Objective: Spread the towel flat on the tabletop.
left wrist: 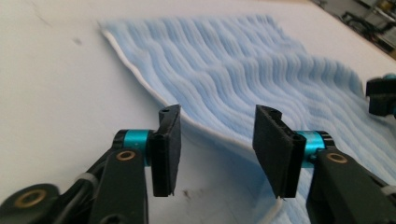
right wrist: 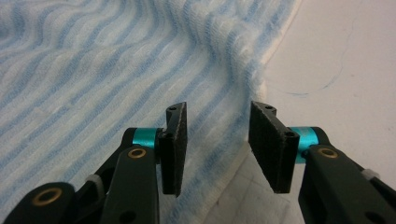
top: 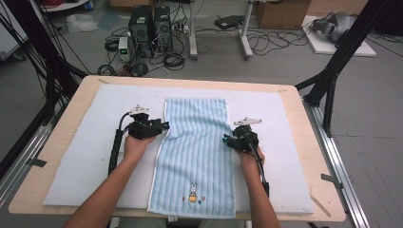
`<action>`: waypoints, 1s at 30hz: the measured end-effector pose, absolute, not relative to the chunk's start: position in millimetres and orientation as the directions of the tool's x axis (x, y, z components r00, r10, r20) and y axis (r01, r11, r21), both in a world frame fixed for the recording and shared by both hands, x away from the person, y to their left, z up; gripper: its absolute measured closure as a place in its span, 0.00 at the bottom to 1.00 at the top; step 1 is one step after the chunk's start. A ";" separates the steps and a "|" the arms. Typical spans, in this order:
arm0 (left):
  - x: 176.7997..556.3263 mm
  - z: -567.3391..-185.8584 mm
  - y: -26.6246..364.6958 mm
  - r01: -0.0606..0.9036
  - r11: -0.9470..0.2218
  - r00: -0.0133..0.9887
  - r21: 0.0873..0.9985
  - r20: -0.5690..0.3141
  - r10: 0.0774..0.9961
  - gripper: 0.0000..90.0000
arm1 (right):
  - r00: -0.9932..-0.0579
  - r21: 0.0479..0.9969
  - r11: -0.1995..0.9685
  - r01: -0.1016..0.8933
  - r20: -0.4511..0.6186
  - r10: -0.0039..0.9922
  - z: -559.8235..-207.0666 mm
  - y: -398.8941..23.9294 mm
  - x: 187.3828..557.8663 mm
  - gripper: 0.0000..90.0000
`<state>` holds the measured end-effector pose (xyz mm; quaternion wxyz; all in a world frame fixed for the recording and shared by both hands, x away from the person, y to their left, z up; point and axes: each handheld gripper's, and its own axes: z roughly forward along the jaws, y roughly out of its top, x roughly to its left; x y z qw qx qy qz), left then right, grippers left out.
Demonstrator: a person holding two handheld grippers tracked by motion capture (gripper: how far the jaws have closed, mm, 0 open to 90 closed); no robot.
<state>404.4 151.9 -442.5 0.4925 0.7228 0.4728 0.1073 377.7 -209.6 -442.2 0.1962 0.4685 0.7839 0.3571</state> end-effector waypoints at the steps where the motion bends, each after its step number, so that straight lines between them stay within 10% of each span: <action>1: 405.0 -446.0 147.6 0.587 -0.077 0.535 0.806 -0.314 0.784 0.55 | -0.486 0.745 0.303 0.594 0.032 0.873 -442.2 -209.5 376.7 0.63; 9: 413.8 -451.5 144.1 0.590 -0.174 0.485 0.788 -0.174 0.857 0.98 | -0.497 0.742 0.301 0.598 0.049 0.866 -444.4 -208.8 370.2 0.61; 16: 426.0 -452.0 165.4 0.595 -0.102 0.412 0.797 -0.194 0.890 0.97 | -0.522 0.740 0.325 0.589 0.042 0.852 -447.2 -194.3 368.9 0.63; 21: 424.1 -451.0 166.0 0.578 -0.113 0.434 0.808 -0.187 0.881 0.79 | -0.527 0.747 0.358 0.560 -0.013 0.850 -447.2 -191.7 371.1 0.94; 30: 408.4 -447.7 173.9 0.571 -0.108 0.475 0.814 -0.220 0.852 0.58 | -0.462 0.761 0.306 0.572 -0.010 0.887 -445.8 -193.7 371.3 0.70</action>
